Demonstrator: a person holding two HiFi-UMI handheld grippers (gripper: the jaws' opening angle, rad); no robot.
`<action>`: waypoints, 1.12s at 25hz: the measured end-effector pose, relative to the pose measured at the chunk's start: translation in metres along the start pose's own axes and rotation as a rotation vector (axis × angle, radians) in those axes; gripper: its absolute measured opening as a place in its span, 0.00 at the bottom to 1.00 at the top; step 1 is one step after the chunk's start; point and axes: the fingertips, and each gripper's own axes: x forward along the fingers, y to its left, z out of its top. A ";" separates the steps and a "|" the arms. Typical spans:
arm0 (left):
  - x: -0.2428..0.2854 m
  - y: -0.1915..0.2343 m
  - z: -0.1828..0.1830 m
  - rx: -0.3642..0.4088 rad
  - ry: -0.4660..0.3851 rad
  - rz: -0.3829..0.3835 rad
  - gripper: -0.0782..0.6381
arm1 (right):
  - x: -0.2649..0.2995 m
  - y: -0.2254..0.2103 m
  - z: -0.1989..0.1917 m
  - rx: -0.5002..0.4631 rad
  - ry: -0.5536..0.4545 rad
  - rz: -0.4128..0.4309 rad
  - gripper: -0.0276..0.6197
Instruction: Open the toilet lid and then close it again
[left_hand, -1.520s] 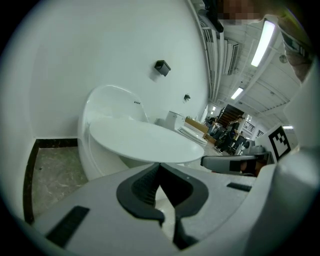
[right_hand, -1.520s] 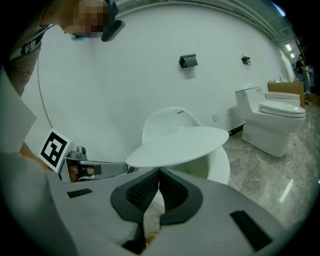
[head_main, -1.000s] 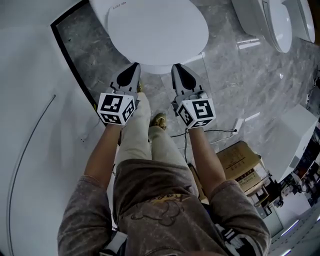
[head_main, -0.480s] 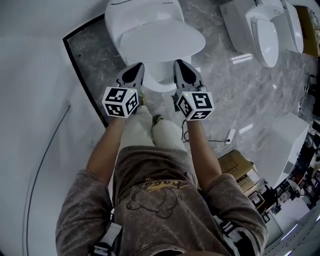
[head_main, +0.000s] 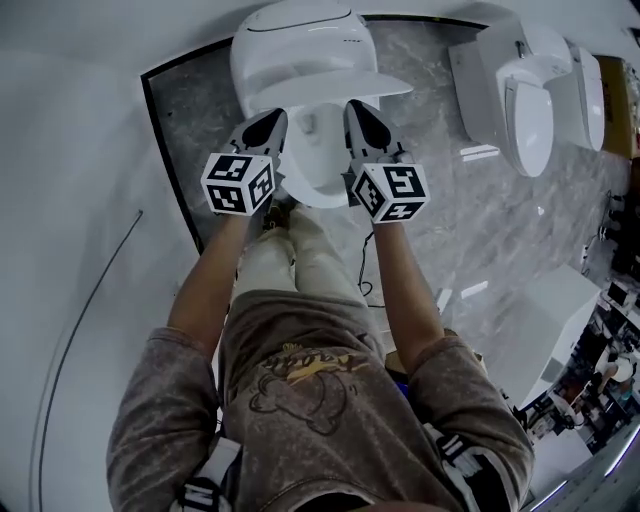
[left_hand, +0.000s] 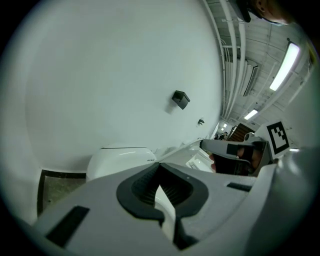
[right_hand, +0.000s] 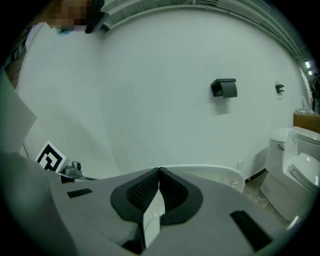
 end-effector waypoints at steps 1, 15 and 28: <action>0.003 0.004 0.007 -0.004 -0.006 0.013 0.12 | 0.008 -0.001 0.005 -0.005 0.002 0.015 0.09; 0.037 0.063 0.067 -0.027 -0.053 0.145 0.12 | 0.104 -0.005 0.048 -0.045 0.023 0.150 0.09; 0.051 0.080 0.095 0.034 -0.084 0.162 0.12 | 0.119 -0.018 0.049 -0.062 0.037 0.157 0.09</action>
